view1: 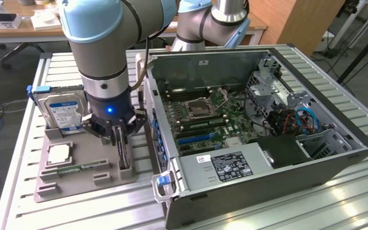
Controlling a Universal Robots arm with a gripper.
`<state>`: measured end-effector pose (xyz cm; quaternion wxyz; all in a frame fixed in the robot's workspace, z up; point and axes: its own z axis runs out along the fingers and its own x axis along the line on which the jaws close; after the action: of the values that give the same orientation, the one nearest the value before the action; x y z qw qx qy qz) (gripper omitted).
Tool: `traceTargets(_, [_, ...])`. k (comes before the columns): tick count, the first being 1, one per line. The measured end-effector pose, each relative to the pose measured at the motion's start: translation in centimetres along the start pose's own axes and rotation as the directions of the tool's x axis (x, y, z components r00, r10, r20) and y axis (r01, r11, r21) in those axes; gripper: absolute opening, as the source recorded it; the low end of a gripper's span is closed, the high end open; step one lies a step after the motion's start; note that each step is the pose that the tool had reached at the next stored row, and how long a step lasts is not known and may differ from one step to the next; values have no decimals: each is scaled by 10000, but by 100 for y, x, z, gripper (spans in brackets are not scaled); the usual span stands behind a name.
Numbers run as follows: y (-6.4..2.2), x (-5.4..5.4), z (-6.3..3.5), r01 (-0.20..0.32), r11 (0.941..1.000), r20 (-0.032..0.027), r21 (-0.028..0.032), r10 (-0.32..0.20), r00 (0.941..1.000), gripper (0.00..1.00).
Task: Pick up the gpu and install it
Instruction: 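Reach for the gpu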
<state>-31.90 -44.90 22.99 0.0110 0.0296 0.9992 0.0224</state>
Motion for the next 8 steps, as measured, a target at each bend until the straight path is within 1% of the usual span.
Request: traceTargets(8, [0,0,0,0,10000,0,0,0,10000,35])
